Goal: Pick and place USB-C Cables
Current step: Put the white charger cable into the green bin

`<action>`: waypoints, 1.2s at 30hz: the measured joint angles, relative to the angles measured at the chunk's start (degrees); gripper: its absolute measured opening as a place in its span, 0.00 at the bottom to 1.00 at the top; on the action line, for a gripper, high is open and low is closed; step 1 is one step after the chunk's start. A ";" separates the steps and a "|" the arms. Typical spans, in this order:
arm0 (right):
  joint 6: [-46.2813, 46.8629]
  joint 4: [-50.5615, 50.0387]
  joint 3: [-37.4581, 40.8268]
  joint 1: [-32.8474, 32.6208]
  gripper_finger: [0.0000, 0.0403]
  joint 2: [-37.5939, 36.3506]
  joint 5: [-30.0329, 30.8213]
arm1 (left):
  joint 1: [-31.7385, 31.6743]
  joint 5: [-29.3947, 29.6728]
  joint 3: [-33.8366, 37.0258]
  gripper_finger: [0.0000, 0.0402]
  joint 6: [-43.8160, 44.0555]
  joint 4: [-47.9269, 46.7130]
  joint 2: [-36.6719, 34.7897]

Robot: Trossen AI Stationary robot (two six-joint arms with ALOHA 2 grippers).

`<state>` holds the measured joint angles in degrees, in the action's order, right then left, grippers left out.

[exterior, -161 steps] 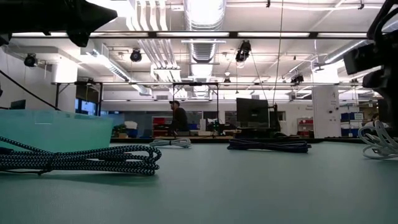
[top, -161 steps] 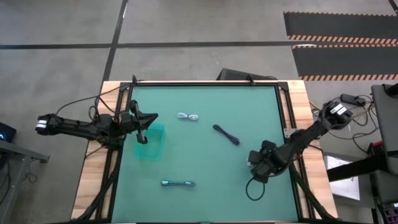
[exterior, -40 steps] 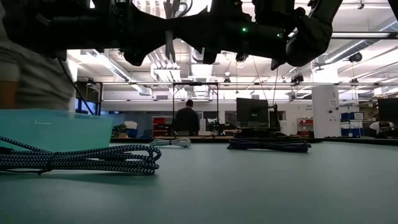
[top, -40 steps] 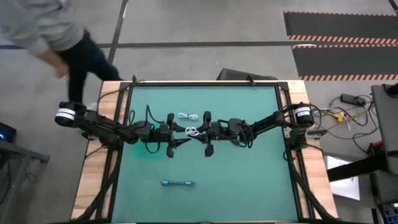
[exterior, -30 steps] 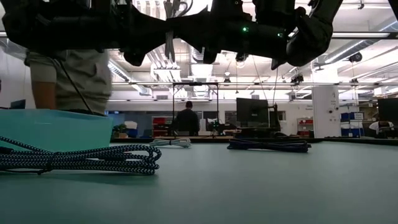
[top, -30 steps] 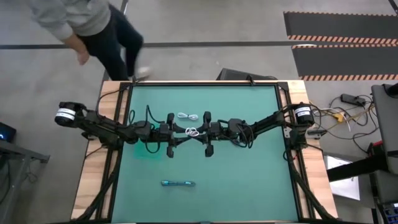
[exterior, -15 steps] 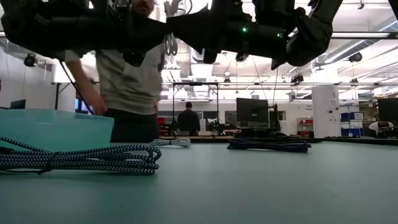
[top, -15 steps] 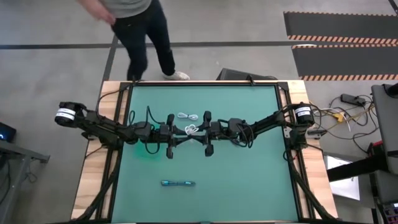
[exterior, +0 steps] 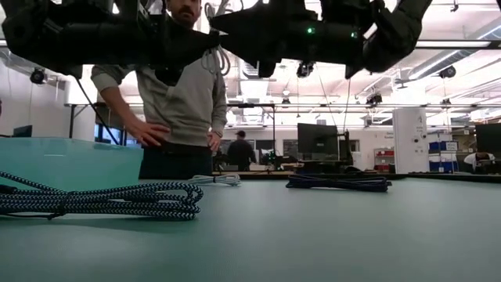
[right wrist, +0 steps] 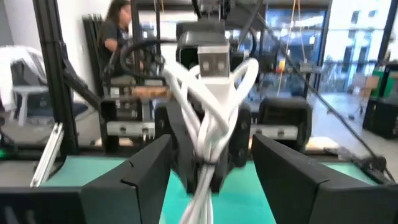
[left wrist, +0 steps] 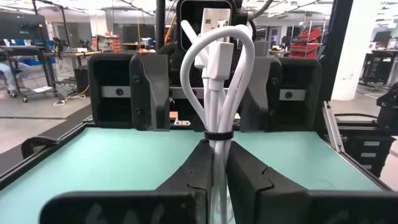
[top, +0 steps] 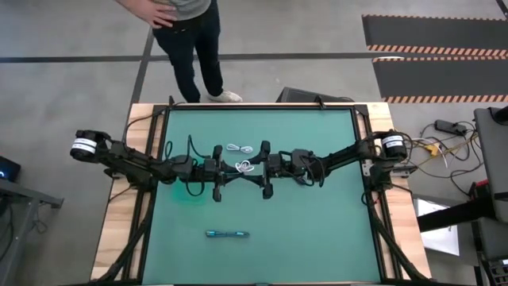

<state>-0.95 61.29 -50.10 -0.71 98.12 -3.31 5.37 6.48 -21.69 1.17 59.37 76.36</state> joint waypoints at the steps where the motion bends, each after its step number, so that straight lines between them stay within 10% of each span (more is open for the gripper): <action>1: 0.00 -2.02 0.02 0.00 0.54 -0.91 0.00 | 0.00 0.00 0.02 0.03 0.00 0.02 -0.12; 24: -4.23 -47.79 0.10 0.00 0.56 -24.21 3.69 | -0.04 1.68 -0.19 0.03 8.81 -4.57 -1.47; 30: -6.70 -53.02 0.38 0.00 0.56 -25.85 5.05 | -0.07 3.56 -2.47 0.03 15.55 -18.33 -6.15; 36: -9.51 -56.12 0.43 0.00 0.56 -25.70 5.25 | -0.11 6.06 -10.09 0.03 26.85 -51.10 -12.79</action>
<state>-10.46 5.17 -49.67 -0.71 72.42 1.94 5.26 12.54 -31.79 28.02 8.27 63.57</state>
